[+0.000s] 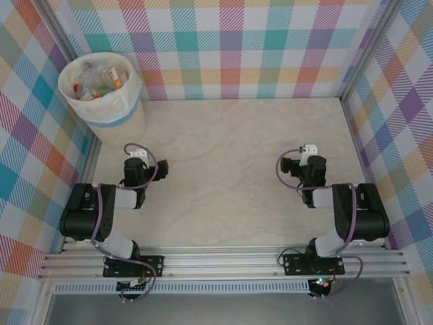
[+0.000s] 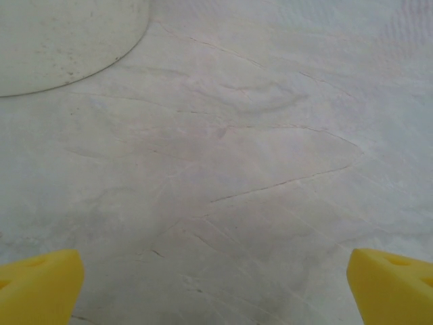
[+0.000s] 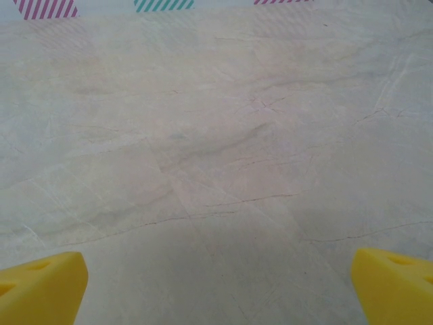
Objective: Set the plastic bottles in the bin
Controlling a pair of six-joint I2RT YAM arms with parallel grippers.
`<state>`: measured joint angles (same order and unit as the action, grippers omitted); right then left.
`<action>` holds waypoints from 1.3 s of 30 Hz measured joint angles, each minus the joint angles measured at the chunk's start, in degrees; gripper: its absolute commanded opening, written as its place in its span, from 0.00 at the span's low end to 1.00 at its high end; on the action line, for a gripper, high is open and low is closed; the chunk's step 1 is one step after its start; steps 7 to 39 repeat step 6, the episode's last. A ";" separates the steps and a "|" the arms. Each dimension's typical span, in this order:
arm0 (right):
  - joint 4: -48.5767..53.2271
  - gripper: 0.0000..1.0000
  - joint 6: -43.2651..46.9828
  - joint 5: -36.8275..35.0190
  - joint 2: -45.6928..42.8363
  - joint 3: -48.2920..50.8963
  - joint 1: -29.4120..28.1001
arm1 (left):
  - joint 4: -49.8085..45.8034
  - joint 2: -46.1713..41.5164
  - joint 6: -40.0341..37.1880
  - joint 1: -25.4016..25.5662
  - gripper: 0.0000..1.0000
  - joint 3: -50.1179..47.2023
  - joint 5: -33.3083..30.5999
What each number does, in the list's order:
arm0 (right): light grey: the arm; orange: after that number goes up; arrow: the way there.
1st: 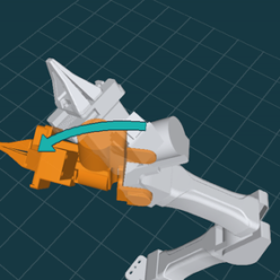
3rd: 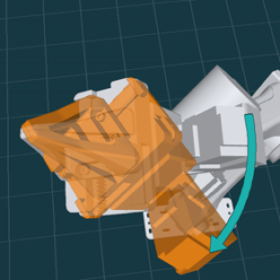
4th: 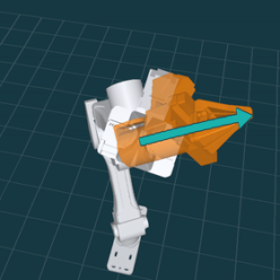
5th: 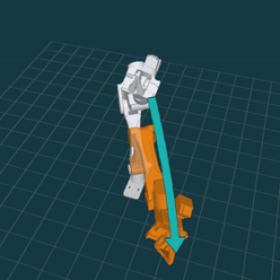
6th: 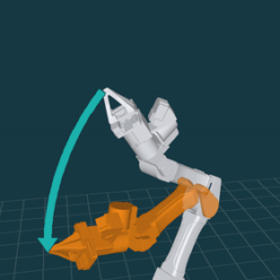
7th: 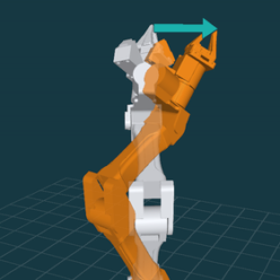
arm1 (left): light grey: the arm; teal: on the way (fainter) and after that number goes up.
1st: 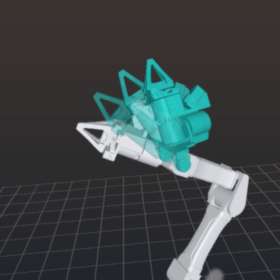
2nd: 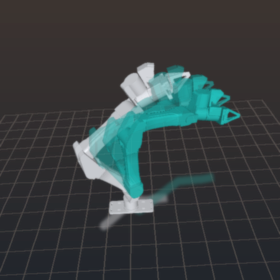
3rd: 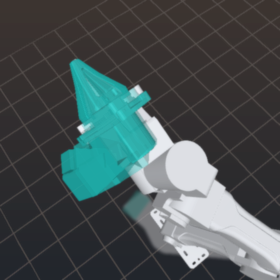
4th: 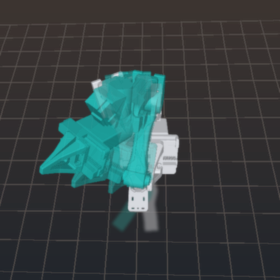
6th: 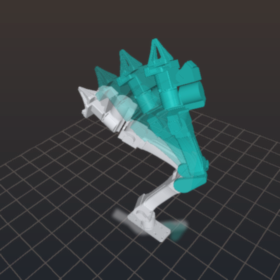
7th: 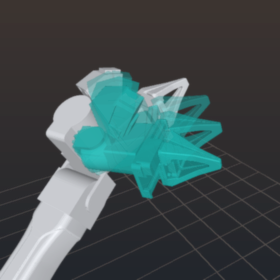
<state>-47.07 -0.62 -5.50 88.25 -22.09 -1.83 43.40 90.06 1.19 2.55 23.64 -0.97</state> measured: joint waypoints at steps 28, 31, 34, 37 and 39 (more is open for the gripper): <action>-0.09 1.00 0.00 0.02 0.00 0.00 0.00 | 1.84 0.00 -0.85 0.42 1.00 -0.04 -3.50; -0.09 1.00 0.00 0.02 0.00 0.00 0.00 | 1.84 0.00 -0.85 0.42 1.00 -0.04 -3.50; -0.09 1.00 0.00 0.02 0.00 0.00 0.00 | 1.84 0.00 -0.85 0.42 1.00 -0.04 -3.50; -0.09 1.00 0.00 0.02 0.00 0.00 0.00 | 1.84 0.00 -0.85 0.42 1.00 -0.04 -3.50; -0.09 1.00 0.00 0.02 0.00 0.00 0.00 | 1.84 0.00 -0.85 0.42 1.00 -0.04 -3.50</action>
